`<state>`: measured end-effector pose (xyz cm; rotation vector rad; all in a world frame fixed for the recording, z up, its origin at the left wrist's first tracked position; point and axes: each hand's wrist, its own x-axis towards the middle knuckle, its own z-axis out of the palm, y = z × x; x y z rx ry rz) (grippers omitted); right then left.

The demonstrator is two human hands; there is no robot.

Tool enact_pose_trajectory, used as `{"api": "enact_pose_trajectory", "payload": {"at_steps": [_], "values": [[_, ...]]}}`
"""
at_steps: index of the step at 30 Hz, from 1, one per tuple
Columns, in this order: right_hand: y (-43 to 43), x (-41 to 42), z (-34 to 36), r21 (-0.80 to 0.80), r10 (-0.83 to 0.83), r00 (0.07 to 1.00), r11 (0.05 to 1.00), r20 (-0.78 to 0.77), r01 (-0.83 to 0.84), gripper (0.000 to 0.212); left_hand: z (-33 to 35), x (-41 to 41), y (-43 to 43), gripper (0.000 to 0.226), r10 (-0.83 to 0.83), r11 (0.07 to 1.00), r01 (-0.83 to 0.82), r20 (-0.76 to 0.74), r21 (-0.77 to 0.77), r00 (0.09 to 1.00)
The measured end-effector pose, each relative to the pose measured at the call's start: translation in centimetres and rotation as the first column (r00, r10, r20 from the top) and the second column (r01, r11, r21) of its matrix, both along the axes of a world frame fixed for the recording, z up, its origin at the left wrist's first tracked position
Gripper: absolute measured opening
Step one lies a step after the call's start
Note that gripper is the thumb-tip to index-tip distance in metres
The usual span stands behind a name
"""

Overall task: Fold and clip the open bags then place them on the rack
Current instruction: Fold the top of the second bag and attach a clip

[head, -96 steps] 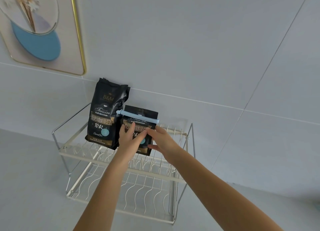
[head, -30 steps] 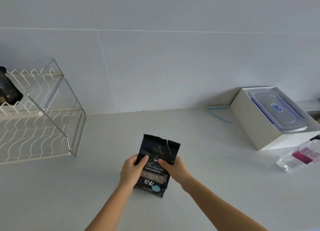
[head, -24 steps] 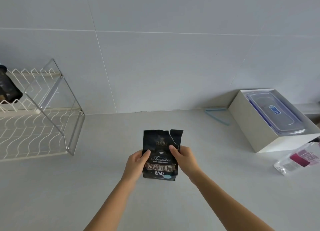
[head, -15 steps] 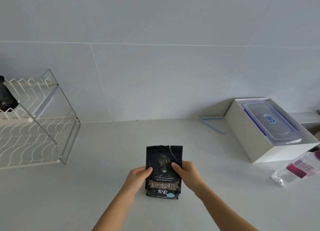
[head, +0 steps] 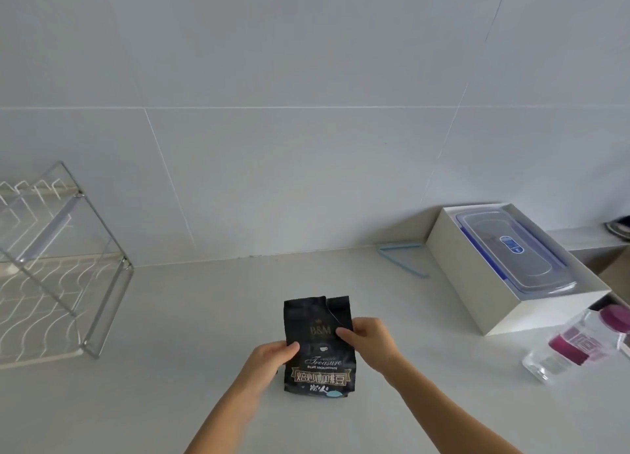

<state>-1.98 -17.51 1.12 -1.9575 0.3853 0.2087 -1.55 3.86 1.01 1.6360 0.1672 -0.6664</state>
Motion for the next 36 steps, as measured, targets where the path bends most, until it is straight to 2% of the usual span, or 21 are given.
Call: {"api": "enact_pose_trajectory", "payload": {"at_steps": [1,4,5,8,10,13,15,17,19,21,25,30,33,36], "values": [[-0.2,0.1,-0.1,0.027,-0.005,1.000,1.000,-0.016,0.005,0.034,-0.1,0.0,0.0,0.022,0.015,1.000,-0.015,0.009,-0.013,1.000],[0.1,0.5,0.1,0.258,-0.001,0.999,0.966,-0.052,0.015,0.024,0.2,0.9,0.7,0.025,0.081,0.995,-0.079,0.033,-0.057,0.996],[0.4,0.5,0.1,0.275,-0.013,0.998,0.961,-0.067,0.031,0.021,0.3,1.3,0.7,0.025,0.056,0.998,-0.054,0.040,-0.040,0.998],[0.6,0.5,-0.5,0.170,-0.083,0.990,0.980,-0.110,0.102,0.022,-0.1,1.5,-0.2,0.021,-0.041,0.999,0.040,0.044,0.028,0.998],[0.3,0.7,-0.7,0.232,-0.100,0.988,0.965,-0.120,0.126,0.023,-0.5,1.4,-0.7,0.021,-0.056,0.997,0.051,0.072,0.060,0.996],[-0.6,0.6,-0.9,0.281,-0.073,0.997,0.957,-0.021,0.075,0.023,-1.7,1.7,-0.5,0.019,-0.090,0.992,0.078,0.128,0.096,0.988],[-1.1,-0.2,-1.5,0.249,0.075,0.997,0.965,0.031,-0.081,0.016,-2.5,1.4,-0.8,0.028,-0.117,0.982,0.088,0.174,0.165,0.978],[-1.4,-1.3,-2.6,0.162,0.213,0.977,0.965,-0.029,-0.206,0.023,-3.2,0.8,-1.1,0.032,-0.100,0.984,0.060,0.241,0.169,0.965],[-1.4,-2.0,-3.7,0.144,0.182,0.982,0.974,-0.056,-0.173,0.021,-3.7,0.4,-1.5,0.031,-0.066,0.987,0.022,0.274,0.158,0.959],[-1.2,-2.3,-4.2,0.117,0.097,0.995,0.989,-0.004,-0.096,0.014,-4.4,0.3,-1.6,0.023,-0.028,0.990,-0.013,0.283,0.141,0.959],[-0.4,-2.2,-4.1,0.078,0.092,0.993,0.992,0.075,-0.098,0.019,-4.8,0.8,-1.4,0.014,-0.051,0.988,0.007,0.287,0.151,0.957],[-0.4,-1.3,-3.6,0.009,0.068,0.997,0.998,0.049,-0.068,0.021,-4.4,1.3,-1.9,0.016,-0.054,0.982,-0.010,0.331,0.189,0.942],[-1.2,-0.8,-3.2,-0.016,0.058,0.996,0.998,0.073,-0.057,0.028,-4.9,0.9,-1.4,0.026,-0.030,0.981,-0.042,0.363,0.187,0.931],[-1.1,-1.0,-3.2,0.024,0.142,0.990,0.990,-0.018,-0.141,0.039,-5.1,0.5,-1.3,0.032,-0.021,0.987,-0.033,0.331,0.157,0.944]]}}
